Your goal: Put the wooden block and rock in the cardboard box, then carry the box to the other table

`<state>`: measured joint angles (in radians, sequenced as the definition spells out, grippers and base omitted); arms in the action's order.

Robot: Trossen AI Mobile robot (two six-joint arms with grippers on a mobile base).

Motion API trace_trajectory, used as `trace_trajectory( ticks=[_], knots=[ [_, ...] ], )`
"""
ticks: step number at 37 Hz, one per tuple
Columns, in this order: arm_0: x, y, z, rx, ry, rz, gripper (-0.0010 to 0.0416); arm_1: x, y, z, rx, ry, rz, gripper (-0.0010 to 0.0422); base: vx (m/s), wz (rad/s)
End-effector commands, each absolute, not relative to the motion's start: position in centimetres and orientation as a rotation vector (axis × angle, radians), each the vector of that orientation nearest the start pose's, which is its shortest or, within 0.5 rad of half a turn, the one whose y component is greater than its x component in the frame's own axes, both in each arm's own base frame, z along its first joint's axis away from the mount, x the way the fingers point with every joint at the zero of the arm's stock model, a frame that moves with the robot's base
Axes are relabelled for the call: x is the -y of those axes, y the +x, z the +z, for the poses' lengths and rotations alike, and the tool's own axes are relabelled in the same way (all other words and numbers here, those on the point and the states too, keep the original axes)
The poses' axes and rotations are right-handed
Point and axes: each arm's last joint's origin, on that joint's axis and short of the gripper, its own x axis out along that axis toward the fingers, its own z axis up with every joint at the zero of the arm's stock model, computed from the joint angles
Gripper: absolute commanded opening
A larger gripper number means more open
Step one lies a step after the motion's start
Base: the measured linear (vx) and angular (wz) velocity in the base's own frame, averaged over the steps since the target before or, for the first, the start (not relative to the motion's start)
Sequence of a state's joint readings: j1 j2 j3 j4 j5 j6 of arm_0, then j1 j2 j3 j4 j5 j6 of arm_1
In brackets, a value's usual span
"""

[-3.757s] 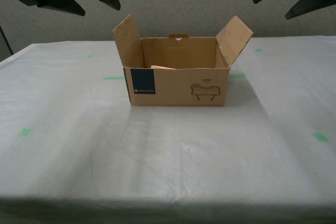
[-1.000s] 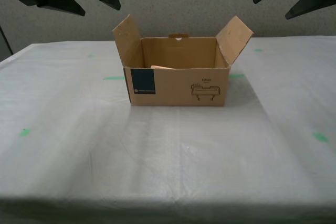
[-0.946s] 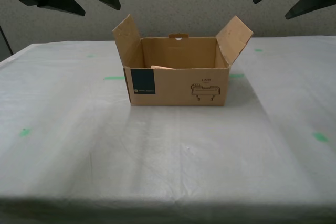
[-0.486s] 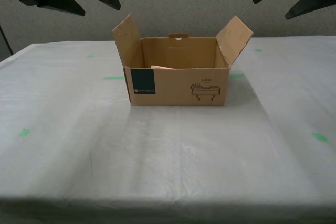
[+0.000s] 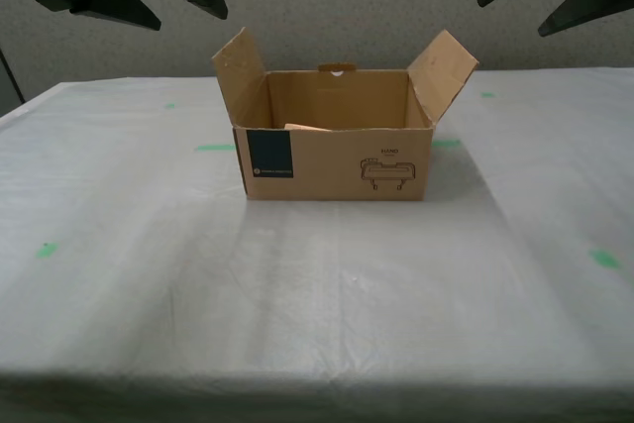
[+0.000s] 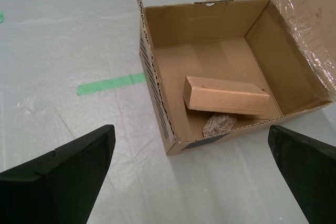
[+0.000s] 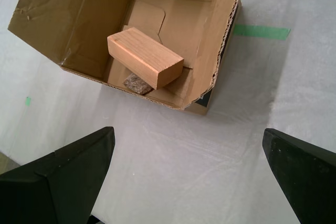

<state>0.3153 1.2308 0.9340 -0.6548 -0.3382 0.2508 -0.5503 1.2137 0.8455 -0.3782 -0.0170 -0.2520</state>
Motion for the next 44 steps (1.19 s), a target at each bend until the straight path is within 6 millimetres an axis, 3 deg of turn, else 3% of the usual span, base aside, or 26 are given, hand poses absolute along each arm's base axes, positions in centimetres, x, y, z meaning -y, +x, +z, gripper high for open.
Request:
trace_trajectory(
  ticks=[1, 44],
  knots=[
    [-8.32, 22.43, 26.08, -1.038, 0.235, 0.474, 0.0393, 12.98, 21.25, 25.36, -0.776, -0.024, -0.412, 0.04, 0.0, 0.0],
    [-8.32, 22.43, 26.08, -1.038, 0.235, 0.474, 0.0394, 12.98, 21.25, 25.36, -0.776, -0.024, -0.412, 0.04, 0.0, 0.0]
  ],
)
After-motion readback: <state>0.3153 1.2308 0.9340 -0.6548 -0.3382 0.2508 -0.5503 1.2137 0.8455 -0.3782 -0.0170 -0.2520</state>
